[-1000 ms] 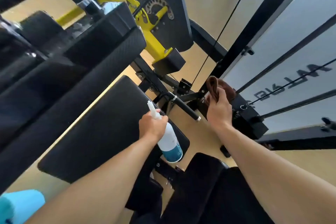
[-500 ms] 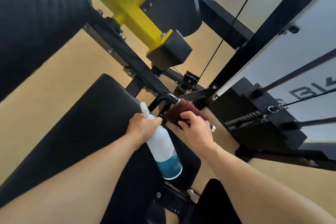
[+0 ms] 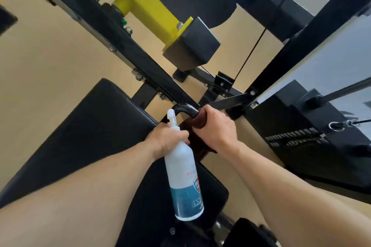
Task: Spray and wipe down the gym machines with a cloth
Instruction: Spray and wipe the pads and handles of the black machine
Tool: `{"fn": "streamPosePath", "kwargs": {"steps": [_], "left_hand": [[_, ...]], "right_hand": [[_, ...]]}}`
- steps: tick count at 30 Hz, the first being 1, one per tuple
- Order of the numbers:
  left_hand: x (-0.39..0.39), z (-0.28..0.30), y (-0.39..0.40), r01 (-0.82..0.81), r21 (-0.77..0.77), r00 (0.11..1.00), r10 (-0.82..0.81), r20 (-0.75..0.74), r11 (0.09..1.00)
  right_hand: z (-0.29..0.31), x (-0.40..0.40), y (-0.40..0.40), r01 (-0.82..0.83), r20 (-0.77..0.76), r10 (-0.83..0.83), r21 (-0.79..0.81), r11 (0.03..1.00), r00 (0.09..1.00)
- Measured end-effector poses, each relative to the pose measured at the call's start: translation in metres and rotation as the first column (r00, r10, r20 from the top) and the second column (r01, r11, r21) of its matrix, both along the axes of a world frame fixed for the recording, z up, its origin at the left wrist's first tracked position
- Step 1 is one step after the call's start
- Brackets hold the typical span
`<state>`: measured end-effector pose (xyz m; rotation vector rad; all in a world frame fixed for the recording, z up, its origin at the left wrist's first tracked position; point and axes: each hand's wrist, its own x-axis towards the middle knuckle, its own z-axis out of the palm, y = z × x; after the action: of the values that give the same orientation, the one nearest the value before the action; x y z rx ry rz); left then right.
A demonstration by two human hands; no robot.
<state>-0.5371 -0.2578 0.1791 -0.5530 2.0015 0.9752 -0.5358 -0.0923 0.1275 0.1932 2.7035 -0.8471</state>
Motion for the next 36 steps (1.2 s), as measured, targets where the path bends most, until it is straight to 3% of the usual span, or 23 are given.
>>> {"fn": "streamPosePath", "kwargs": {"steps": [6, 14, 22, 30, 33, 36], "left_hand": [[0.000, -0.001, 0.005, -0.014, -0.052, 1.000, 0.013, -0.015, 0.999], [0.001, -0.007, 0.001, 0.002, -0.035, 1.000, -0.002, 0.018, 0.999], [0.001, -0.010, 0.001, 0.036, -0.045, 0.997, -0.038, -0.062, 0.998], [0.001, -0.007, -0.003, 0.039, 0.007, 0.999, -0.039, -0.011, 0.999], [0.001, -0.004, -0.004, 0.043, 0.002, 0.999, -0.043, -0.004, 0.999], [0.000, -0.002, -0.003, 0.078, -0.003, 0.997, -0.078, -0.017, 0.997]], "right_hand": [[0.003, -0.014, -0.006, -0.066, -0.043, 0.063, -0.081, 0.995, 0.997], [-0.009, 0.042, 0.057, 0.022, 0.178, -0.020, -0.013, 1.000, 0.984], [0.002, -0.020, -0.018, -0.062, -0.051, 0.060, -0.050, 0.997, 0.997], [-0.011, 0.048, 0.052, 0.038, 0.157, -0.044, 0.041, 0.998, 0.987], [-0.004, 0.038, 0.033, 0.099, 0.099, -0.104, 0.049, 0.994, 0.990], [0.000, 0.004, -0.004, 0.053, 0.004, -0.054, 0.042, 0.998, 0.999]]}}
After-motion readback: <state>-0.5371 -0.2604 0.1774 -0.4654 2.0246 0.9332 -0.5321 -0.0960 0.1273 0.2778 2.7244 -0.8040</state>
